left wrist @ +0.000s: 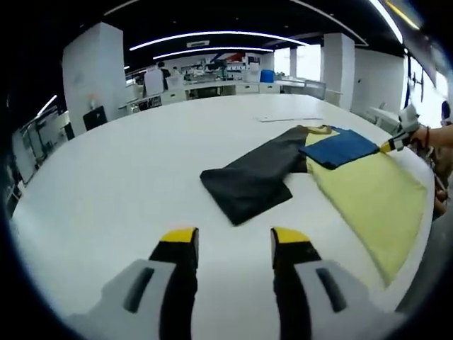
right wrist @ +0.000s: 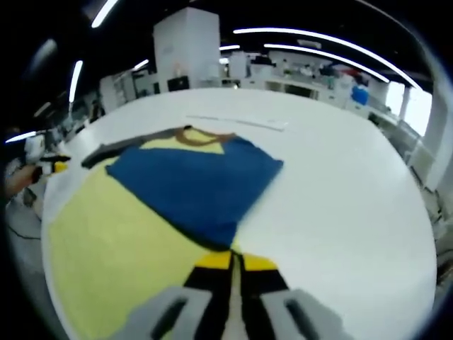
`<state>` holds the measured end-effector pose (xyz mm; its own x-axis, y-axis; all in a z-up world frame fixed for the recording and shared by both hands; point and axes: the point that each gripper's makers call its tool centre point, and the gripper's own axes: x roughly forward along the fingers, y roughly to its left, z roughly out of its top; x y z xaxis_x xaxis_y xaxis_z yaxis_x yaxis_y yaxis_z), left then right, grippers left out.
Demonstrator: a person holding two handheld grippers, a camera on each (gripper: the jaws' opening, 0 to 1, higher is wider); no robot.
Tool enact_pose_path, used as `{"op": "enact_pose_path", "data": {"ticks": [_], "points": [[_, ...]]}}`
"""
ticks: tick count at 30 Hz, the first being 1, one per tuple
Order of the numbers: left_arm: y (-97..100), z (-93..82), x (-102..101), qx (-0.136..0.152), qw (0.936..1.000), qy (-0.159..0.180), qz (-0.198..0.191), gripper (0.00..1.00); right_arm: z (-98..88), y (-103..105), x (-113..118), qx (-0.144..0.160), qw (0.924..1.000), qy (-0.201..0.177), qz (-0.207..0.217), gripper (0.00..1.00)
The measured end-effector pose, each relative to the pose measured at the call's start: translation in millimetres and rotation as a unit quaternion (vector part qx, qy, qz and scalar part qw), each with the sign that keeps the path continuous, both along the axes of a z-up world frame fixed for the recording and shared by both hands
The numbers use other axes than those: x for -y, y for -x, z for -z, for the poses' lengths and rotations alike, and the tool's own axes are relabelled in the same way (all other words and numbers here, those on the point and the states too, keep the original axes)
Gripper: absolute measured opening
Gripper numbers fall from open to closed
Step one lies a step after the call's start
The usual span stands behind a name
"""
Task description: Fold the garment on the visible template until the final outline fits inside the template.
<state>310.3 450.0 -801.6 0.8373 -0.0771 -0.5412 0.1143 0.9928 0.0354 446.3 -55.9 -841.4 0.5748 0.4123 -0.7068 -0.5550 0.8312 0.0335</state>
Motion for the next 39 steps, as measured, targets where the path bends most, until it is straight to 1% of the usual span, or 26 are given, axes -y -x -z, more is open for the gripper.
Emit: {"op": "enact_pose_path", "data": {"ticks": [2,4,6,8,9,11,13,14,17,19,20,24,26,28,31,34,37,39], "points": [[-5.5,1.9,-4,0.005,1.0000,-0.003,-0.005,0.37,0.7,2,0,-0.004,1.0000,0.003,0.002,0.04],[-7.8,4.1,-5,0.006,0.9999,-0.001,-0.012,0.36,0.5,2,1,0.000,1.0000,0.007,-0.001,0.07],[-9.2,6.0,-6,0.006,0.9999,0.002,-0.016,0.35,-0.2,5,3,-0.002,1.0000,0.007,0.004,0.14],[-11.1,7.2,-7,0.010,0.9997,0.010,-0.021,0.34,-1.3,7,4,-0.002,1.0000,-0.001,0.005,0.22],[-13.1,8.9,-8,0.012,0.9996,0.014,-0.022,0.34,-2.3,7,4,-0.001,1.0000,-0.004,0.004,0.24],[-16.0,14.0,-11,0.009,0.9996,0.011,-0.023,0.32,-4.9,7,4,0.002,0.9999,-0.010,-0.002,0.29],[-17.6,18.7,-13,0.004,0.9996,0.012,-0.025,0.32,-11.3,11,-2,0.010,0.9997,-0.021,-0.011,0.36],[-18.4,19.8,-13,0.005,0.9995,0.018,-0.027,0.31,-13.0,10,-4,0.014,0.9995,-0.023,-0.017,0.42],[-20.6,21.4,-10,0.006,0.9990,0.030,-0.033,0.30,-22.0,15,-12,0.028,0.9984,-0.032,-0.036,0.57],[-22.2,21.3,-10,0.008,0.9988,0.032,-0.034,0.30,-26.3,17,-15,0.042,0.9972,-0.028,-0.056,0.64],[-23.3,20.7,-9,0.011,0.9987,0.035,-0.035,0.29,-30.8,24,-18,0.044,0.9967,-0.028,-0.062,0.68],[-26.8,23.0,-7,0.011,0.9988,0.037,-0.031,0.26,-43.3,36,-31,0.055,0.9943,-0.048,-0.078,0.80],[-29.6,27.6,-8,0.006,0.9988,0.038,-0.030,0.24,-49.3,41,-37,0.058,0.9933,-0.059,-0.081,0.84],[-30.5,29.8,-10,0.004,0.9989,0.036,-0.030,0.22,-55.8,47,-42,0.059,0.9926,-0.066,-0.083,0.86],[-30.7,29.3,-8,0.004,0.9989,0.036,-0.030,0.19,-63.0,54,-45,0.059,0.9916,-0.080,-0.083,0.88],[-33.9,31.7,-6,0.004,0.9989,0.039,-0.026,0.17,-67.4,59,-46,0.061,0.9912,-0.083,-0.084,0.89],[-35.6,34.3,-4,-0.002,0.9992,0.032,-0.023,0.12,-73.1,67,-47,0.062,0.9908,-0.086,-0.085,0.91],[-37.7,33.1,-1,0.000,0.9990,0.037,-0.026,0.06,-78.6,73,-47,0.065,0.9901,-0.091,-0.084,0.93]]}}
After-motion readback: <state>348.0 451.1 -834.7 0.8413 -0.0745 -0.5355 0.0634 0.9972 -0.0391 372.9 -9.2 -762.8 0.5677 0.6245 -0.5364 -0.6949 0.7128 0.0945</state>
